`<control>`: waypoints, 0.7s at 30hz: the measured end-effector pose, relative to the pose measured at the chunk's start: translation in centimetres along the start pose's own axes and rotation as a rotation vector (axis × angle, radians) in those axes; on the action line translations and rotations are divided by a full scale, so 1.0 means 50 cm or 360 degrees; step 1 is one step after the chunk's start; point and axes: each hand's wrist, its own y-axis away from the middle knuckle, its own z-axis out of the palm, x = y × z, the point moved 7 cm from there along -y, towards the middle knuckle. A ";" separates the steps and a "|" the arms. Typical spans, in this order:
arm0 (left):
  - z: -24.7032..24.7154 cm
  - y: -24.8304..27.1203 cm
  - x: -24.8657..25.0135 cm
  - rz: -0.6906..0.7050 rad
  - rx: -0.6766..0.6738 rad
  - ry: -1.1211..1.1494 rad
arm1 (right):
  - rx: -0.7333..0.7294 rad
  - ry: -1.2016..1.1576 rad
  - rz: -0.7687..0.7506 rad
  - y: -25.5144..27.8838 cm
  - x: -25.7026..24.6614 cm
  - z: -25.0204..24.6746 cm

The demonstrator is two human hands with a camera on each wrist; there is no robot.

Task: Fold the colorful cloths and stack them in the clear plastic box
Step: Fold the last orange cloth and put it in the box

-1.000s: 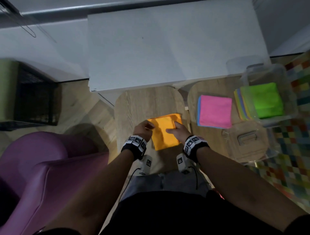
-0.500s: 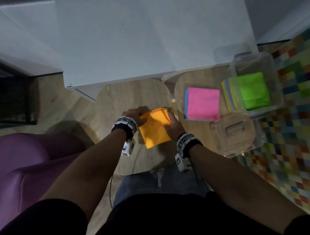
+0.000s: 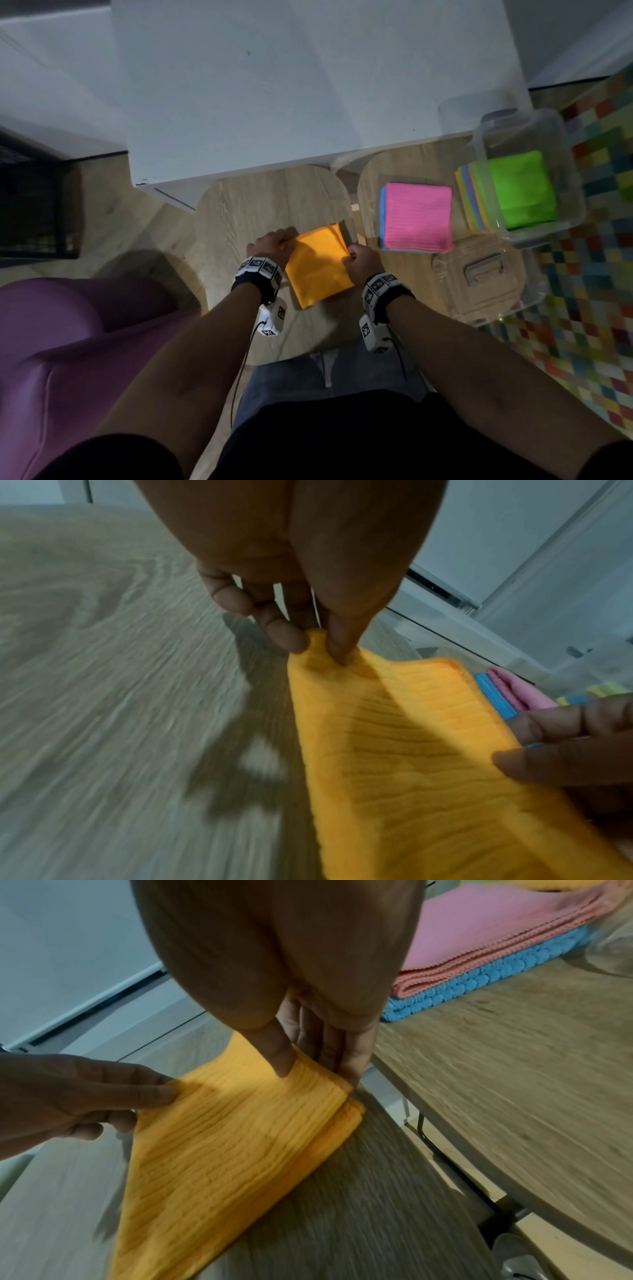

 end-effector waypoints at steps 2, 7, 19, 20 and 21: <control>-0.007 -0.004 0.001 0.0015 0.0015 -0.0060 | 0.0028 0.0045 0.0041 -0.007 0.005 0.001; -0.024 0.022 -0.006 -0.0239 0.0264 0.0029 | 0.0143 0.0202 0.0239 -0.013 0.029 0.013; 0.031 0.102 0.069 -0.0371 -0.0175 0.0875 | 0.0086 -0.0273 0.0277 0.021 0.063 0.000; 0.023 0.105 0.092 -0.0323 -0.0220 0.0913 | 0.0116 -0.0513 0.0284 0.026 0.069 -0.007; 0.015 0.109 0.117 -0.0279 -0.0271 0.0962 | 0.0128 -0.0758 0.0292 0.033 0.071 -0.016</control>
